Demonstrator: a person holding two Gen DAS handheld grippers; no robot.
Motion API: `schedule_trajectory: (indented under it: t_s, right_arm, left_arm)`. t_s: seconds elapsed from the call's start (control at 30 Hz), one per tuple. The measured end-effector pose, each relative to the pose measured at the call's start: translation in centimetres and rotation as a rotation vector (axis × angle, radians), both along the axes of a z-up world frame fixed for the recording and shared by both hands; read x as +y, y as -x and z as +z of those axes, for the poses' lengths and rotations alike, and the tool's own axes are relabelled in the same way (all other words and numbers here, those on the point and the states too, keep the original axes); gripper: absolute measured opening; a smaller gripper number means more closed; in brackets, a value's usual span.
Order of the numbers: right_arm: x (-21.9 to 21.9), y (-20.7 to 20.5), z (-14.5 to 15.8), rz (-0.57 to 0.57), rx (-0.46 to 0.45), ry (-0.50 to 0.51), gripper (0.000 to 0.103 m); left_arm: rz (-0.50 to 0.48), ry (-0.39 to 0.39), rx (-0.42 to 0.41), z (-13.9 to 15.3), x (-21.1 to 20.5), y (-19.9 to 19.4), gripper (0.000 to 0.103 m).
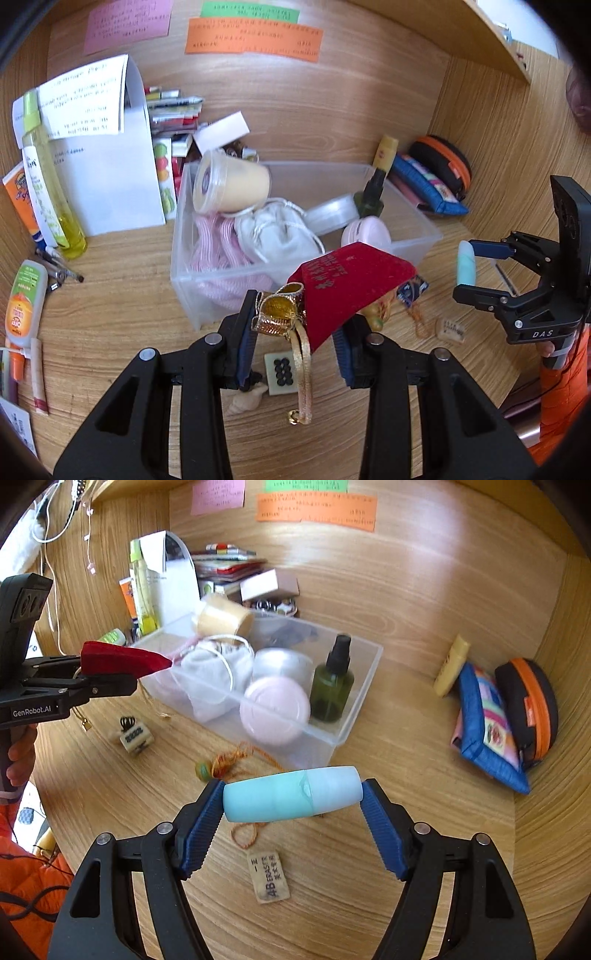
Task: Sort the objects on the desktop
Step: 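Lift and carry the red pouch with left while right carries the teal tube to the box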
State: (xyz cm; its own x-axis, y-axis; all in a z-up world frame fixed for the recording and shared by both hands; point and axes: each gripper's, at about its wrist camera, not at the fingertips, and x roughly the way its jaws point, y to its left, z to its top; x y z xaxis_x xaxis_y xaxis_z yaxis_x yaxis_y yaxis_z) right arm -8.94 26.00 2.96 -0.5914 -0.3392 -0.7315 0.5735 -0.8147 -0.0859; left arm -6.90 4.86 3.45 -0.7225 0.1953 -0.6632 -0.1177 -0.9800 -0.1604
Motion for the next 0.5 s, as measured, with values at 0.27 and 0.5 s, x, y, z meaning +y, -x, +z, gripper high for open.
schedule_trajectory:
  t_s: [0.27,0.5]
  right_arm:
    - [-1.4,0.8,2.1,0.014,0.053,0.037,0.071]
    - [-2.4,2.0,3.5,0.037,0.074,0.075,0.071]
  left_arm:
    - [0.009,-0.023,0.053,1.9,-1.0,0.1,0.037]
    - [0.048,-0.022,0.100,3.5,-2.3,0.5,0.037]
